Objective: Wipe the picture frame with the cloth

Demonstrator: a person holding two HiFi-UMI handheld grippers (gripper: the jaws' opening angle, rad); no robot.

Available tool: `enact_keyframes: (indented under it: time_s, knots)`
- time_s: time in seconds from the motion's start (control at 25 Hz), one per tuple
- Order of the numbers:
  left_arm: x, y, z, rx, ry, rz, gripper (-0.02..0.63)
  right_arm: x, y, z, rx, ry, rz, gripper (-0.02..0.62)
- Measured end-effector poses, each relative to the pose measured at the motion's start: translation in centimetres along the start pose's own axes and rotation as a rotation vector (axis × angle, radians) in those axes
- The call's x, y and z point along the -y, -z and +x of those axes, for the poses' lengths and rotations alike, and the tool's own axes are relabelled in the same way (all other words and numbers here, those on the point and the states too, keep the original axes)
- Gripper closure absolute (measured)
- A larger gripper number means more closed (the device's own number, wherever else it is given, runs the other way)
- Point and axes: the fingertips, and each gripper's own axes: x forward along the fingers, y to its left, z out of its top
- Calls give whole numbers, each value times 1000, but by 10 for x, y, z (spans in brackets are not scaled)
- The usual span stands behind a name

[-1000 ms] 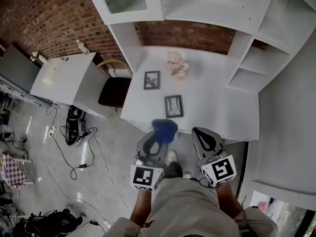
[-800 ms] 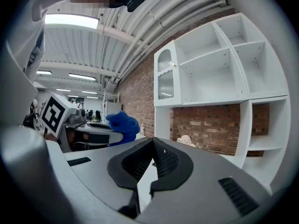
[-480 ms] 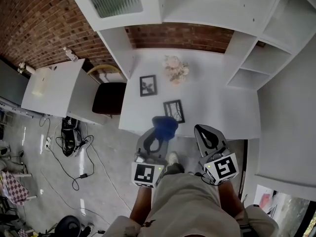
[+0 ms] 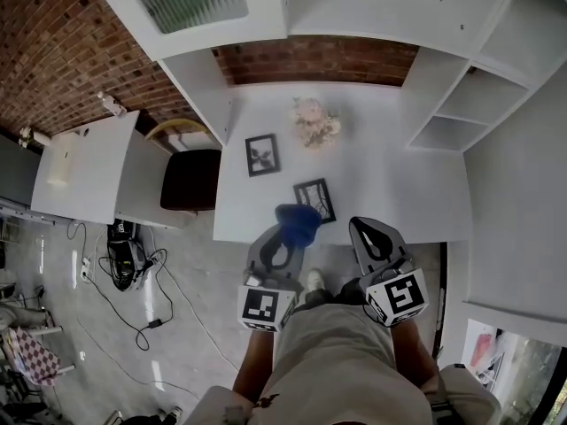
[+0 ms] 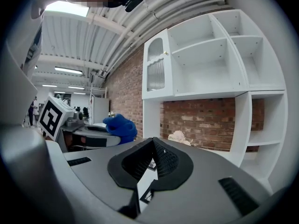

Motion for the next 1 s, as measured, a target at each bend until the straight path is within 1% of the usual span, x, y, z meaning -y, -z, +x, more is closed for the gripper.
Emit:
enact_keyframes:
  time_s: [0.12,0.4,0.64,1.0]
  knots:
    - [-3,4,6,-6,12,-4,508,4,5,6,-8,19,5,598]
    - [-8,21,24,-46,30,-19,508,19,29,15,-74,53,22,598]
    - [-11,25,40,-58,31,-22,508,28,44,25,-109,43,35,598]
    - [-18,46,64,-94,-11,-54,508,46,77,45,-184,-3,29,598]
